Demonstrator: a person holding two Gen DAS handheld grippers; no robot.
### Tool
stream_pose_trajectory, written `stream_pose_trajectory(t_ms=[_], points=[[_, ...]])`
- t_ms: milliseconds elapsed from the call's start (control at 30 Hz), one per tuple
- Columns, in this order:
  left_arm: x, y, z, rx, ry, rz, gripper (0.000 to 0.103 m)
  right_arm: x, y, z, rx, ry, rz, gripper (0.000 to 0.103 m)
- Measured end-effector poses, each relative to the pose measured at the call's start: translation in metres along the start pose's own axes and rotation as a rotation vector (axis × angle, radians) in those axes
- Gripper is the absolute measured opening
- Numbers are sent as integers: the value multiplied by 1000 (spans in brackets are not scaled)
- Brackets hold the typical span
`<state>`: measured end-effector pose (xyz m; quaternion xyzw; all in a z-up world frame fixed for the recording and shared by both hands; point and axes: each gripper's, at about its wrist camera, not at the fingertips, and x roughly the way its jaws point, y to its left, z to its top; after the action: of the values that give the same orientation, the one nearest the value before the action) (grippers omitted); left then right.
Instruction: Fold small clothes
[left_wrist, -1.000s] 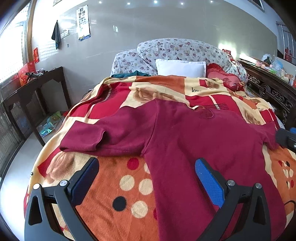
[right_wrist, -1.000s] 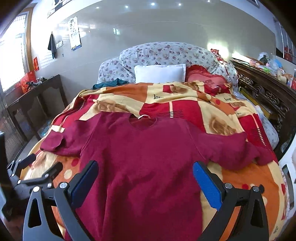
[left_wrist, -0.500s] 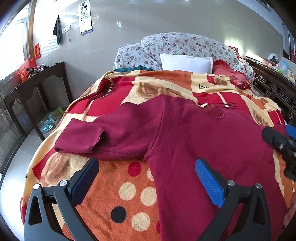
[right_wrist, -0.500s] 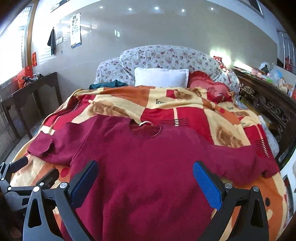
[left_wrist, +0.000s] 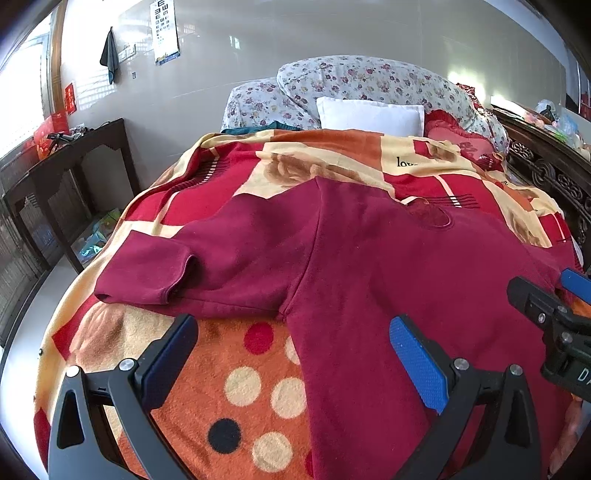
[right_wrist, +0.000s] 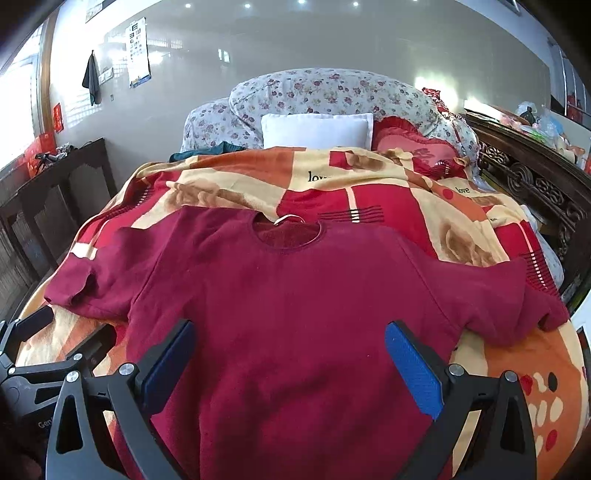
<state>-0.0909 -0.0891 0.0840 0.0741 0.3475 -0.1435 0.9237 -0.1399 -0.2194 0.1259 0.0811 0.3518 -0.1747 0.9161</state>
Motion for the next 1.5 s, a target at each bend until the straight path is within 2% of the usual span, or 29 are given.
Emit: stream_pose_trajectory(t_ms=[667, 967, 1133, 1300, 1500], points=[[23, 7, 2, -2, 23, 20, 103, 30, 3, 1, 18, 60, 10, 103], [38, 23, 1, 4, 46, 38, 103, 43, 18, 0, -24, 87, 25, 103], [44, 59, 4, 11, 53, 63, 103, 49, 23, 1, -26, 93, 44, 103], [61, 116, 7, -17, 63, 153, 103, 57, 30, 1, -26, 110, 73, 103], [84, 149, 11, -73, 90, 136, 103, 67, 43, 1, -51, 130, 94, 103]])
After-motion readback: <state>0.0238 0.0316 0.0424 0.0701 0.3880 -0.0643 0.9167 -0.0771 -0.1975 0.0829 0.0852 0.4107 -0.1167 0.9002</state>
